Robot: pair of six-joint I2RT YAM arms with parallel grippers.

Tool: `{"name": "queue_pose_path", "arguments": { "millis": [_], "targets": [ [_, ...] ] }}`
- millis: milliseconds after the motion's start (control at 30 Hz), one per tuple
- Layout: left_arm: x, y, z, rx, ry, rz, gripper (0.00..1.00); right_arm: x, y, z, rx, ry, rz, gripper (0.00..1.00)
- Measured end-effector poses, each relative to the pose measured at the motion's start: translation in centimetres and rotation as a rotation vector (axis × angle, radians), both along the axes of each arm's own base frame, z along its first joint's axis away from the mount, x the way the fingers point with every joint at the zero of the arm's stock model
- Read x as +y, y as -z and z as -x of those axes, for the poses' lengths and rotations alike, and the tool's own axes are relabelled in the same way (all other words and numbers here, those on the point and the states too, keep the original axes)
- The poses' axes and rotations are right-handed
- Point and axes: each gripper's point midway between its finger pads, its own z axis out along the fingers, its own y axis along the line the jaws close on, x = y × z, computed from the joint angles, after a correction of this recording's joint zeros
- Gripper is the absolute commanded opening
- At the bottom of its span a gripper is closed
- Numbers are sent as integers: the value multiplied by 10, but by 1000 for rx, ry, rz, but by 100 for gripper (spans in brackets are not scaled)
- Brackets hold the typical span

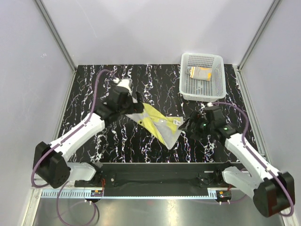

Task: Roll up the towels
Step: Flatten the towel

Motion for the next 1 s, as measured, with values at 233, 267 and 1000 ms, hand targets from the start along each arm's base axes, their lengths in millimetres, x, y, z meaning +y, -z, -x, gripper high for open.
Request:
{"name": "queue_pose_path", "arguments": {
  "millis": [233, 267, 1000],
  "targets": [
    [81, 15, -85, 71, -285, -8, 91, 65, 46, 21, 116, -258, 79, 88],
    [87, 18, -99, 81, -306, -10, 91, 71, 53, 22, 132, -280, 94, 88],
    [100, 137, -236, 351, -365, -158, 77, 90, 69, 0, 83, -346, 209, 90]
  ]
}}
